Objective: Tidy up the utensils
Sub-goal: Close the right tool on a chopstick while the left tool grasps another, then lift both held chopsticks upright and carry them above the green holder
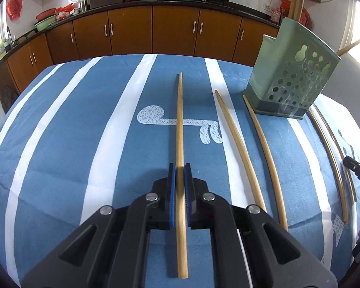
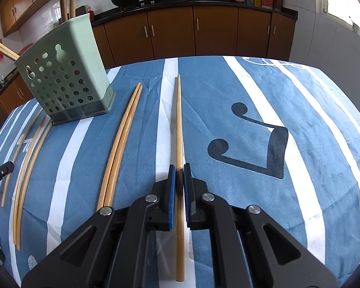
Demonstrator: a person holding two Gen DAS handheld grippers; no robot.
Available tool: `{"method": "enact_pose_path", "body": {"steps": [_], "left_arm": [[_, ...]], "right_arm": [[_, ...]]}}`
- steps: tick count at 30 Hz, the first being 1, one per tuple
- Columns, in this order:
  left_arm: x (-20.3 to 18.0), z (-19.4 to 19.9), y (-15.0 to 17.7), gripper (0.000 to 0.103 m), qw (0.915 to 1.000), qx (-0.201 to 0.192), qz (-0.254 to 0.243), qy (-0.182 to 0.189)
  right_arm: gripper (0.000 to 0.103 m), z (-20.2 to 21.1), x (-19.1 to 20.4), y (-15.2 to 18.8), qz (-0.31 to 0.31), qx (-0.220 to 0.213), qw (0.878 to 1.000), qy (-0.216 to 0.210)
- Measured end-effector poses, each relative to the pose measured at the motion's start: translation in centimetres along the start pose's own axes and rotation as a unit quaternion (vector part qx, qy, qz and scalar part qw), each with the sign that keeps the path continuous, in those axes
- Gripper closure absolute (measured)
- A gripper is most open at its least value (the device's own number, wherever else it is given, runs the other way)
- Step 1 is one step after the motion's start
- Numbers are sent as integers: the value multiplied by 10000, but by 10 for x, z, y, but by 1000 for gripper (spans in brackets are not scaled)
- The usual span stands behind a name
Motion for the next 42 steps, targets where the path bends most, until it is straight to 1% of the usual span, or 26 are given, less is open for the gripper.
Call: {"method": "enact_pose_path", "body": {"steps": [15, 20, 23, 28, 31, 33, 37, 42], "left_arm": [[-1, -1, 2, 94, 10000, 3, -2, -9], [-5, 2, 5, 93, 9998, 13, -158, -105], [-6, 6, 10, 93, 9998, 21, -172, -83], [-5, 10, 15, 94, 9999, 50, -120, -98], [-4, 12, 16, 94, 9998, 122, -98, -85], [-3, 15, 17, 95, 9998, 181, -73, -91], [-2, 26, 15, 95, 9999, 72, -62, -86], [-4, 48, 5, 95, 9997, -240, -92, -50]], "right_arm": [[95, 0, -1, -1, -6, 4, 10000, -20], [95, 5, 1, 5, 132, 13, 9999, 20], [95, 9, 1, 9, 163, 22, 9999, -16], [96, 11, -3, 11, 83, 50, 9999, -104], [96, 15, -6, 11, 9, 87, 9999, -134], [96, 19, -9, 11, -44, 36, 9999, -150], [96, 32, -12, 7, -121, -127, 9997, -177], [96, 50, -15, -4, -184, -377, 9988, -236]]}}
Point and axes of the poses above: each gripper's, at about its wrist camera, not at the fingertips, and z roughly against the way its jaws point, x to its left, y to its underside, the point moved 1 cm from there along -z, roughly the way its jaws point, and after that the axes turned 3 degrees about -x, right-handed, at the moved point
